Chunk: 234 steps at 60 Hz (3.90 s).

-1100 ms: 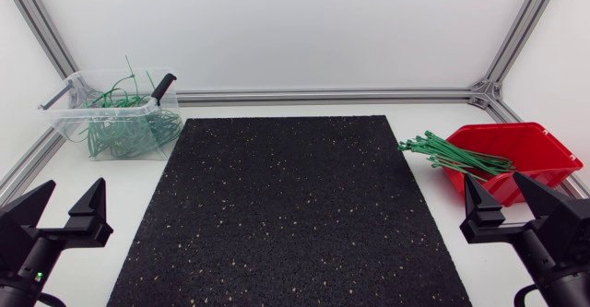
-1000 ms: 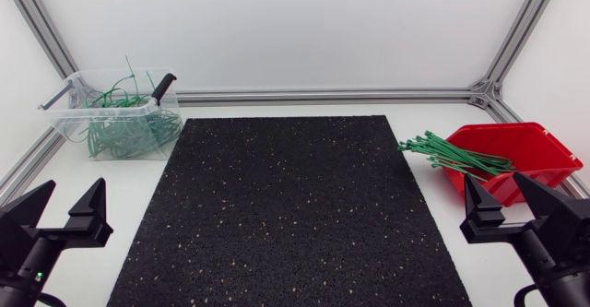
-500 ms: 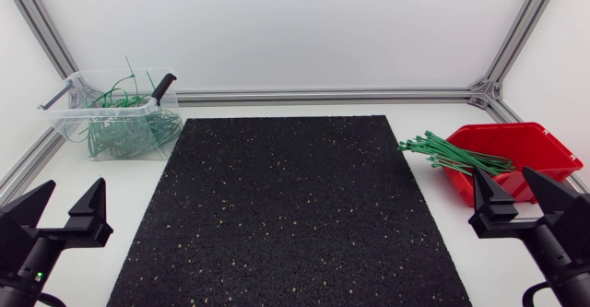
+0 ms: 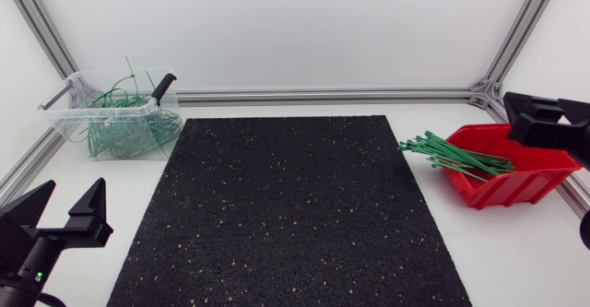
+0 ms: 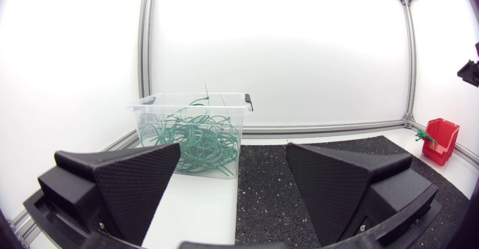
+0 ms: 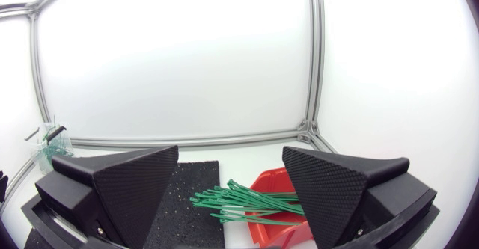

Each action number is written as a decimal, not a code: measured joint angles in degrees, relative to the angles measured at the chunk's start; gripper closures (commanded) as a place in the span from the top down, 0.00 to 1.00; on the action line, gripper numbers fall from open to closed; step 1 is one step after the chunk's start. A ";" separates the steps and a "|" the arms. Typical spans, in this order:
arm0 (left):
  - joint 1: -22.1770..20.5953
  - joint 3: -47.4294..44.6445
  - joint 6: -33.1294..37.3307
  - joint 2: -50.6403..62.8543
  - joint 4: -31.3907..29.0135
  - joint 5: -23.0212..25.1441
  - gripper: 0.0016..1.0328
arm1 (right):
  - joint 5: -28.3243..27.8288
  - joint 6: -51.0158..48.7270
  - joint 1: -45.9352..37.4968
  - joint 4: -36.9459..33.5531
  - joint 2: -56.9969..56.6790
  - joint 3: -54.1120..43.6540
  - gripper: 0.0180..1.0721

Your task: Take a green cable tie from the red box, thread the tail through the head to close it, then place it in the transparent bin on the left.

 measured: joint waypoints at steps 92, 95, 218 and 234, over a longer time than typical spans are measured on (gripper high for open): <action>0.00 0.00 0.00 0.00 0.00 0.00 0.96 | -16.37 -80.30 -9.55 -33.86 52.98 26.91 0.80; 0.00 0.00 0.00 0.00 0.00 -0.02 0.96 | -16.37 -81.31 -9.51 -33.70 53.96 26.75 0.75; 0.00 0.00 0.00 0.00 0.00 -0.20 0.96 | -17.66 -85.46 -8.31 -25.64 56.76 25.79 0.27; 0.00 0.00 0.00 0.00 0.00 -0.20 0.96 | -17.66 -85.29 -7.78 -24.55 57.92 25.79 0.26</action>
